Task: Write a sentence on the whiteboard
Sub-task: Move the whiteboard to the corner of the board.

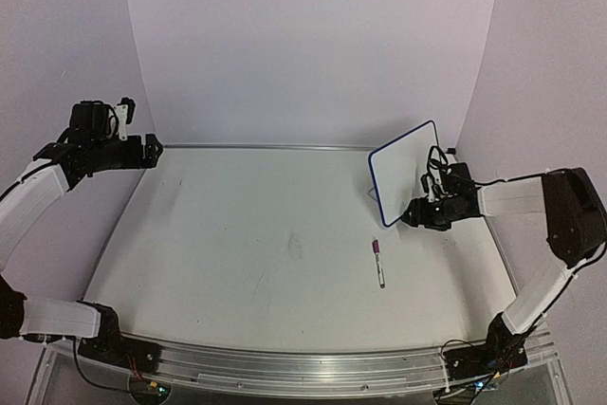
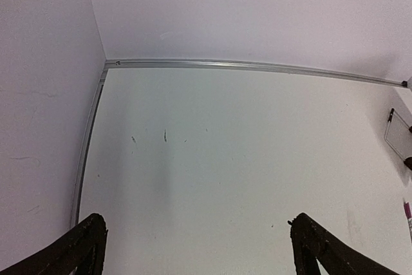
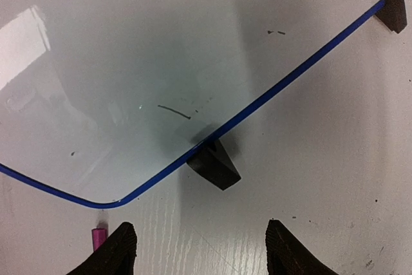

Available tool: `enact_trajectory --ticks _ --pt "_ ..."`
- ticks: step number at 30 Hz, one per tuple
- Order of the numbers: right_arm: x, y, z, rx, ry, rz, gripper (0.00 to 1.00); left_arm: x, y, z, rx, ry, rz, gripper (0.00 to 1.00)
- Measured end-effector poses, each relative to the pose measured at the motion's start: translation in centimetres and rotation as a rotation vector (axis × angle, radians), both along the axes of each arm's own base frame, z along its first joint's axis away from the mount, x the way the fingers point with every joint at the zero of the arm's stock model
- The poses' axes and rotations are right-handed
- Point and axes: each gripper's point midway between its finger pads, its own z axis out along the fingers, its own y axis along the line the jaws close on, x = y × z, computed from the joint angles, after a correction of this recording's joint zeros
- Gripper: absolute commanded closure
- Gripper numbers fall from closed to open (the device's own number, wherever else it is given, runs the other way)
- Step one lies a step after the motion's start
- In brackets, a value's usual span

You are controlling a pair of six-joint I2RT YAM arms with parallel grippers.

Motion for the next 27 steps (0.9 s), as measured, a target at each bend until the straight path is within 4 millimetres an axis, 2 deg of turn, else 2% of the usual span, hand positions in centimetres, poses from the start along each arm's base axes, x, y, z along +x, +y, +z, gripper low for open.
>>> enact_trajectory --ticks 6,13,21,27 --pt "1.5 0.2 -1.4 0.015 -0.002 -0.022 0.42 -0.1 -1.3 1.1 -0.027 -0.038 -0.072 0.01" --pt "2.6 0.5 -2.6 0.021 -0.016 -0.018 0.49 -0.2 -2.0 1.0 -0.041 -0.035 -0.113 0.01" --pt "3.7 1.0 -2.0 0.027 -0.055 0.014 0.52 0.0 -2.6 0.4 -0.057 -0.015 -0.145 0.01" --pt "3.6 2.0 -1.8 0.021 -0.066 0.063 0.53 0.1 -3.4 -0.1 -0.077 0.003 -0.180 0.00"
